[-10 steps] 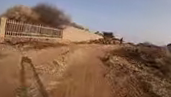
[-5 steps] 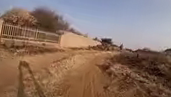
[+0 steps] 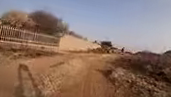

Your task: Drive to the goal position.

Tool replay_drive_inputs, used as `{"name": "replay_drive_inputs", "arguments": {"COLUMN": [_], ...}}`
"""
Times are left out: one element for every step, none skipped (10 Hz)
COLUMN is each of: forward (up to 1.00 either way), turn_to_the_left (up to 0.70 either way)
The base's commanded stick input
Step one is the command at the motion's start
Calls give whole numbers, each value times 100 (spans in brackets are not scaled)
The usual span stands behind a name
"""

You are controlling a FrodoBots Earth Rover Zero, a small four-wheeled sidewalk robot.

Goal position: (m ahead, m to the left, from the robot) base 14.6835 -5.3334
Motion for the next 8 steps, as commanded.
{"name": "replay_drive_inputs", "arguments": {"forward": [70,70,70,70,70,70,70,70], "turn_to_the_left": [0,0,0,0,0,0,0,0]}}
